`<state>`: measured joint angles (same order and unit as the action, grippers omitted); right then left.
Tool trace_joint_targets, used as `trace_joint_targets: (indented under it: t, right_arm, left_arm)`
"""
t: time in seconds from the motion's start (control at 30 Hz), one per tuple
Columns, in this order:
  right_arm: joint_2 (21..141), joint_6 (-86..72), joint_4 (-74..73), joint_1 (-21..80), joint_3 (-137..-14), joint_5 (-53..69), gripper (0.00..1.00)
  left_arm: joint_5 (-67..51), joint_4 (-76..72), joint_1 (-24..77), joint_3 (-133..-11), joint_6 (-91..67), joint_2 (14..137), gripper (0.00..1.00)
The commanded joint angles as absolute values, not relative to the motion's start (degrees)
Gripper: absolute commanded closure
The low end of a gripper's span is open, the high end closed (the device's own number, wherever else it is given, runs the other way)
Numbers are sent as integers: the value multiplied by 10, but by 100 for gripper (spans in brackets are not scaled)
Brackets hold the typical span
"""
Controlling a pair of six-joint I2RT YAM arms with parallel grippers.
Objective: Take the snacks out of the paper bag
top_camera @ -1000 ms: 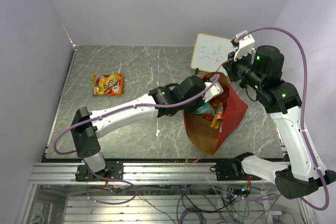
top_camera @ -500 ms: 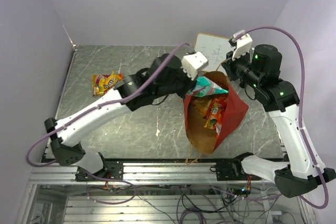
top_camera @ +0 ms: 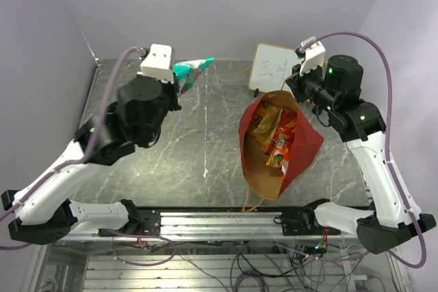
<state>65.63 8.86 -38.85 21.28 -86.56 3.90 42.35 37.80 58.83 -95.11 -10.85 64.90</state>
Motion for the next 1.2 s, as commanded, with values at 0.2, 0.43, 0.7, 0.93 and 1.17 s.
trace_joint_targets:
  t: [0.2, 0.43, 0.7, 0.93, 1.17]
  right_arm:
    - [649, 101, -338, 212, -883, 44, 100]
    - [644, 111, -339, 212, -892, 33, 100]
    - [644, 99, -344, 212, -904, 34, 100]
    - [636, 83, -352, 212, -897, 34, 100]
    - [632, 66, -358, 212, -899, 34, 100]
  left_arm:
    - [498, 261, 436, -751, -157, 721, 93]
    - [522, 66, 393, -704, -44, 862, 93]
    - [477, -16, 345, -731, 14, 994, 93]
    - [423, -92, 329, -688, 59, 1037, 93]
    - [390, -78, 321, -657, 72, 1083, 93]
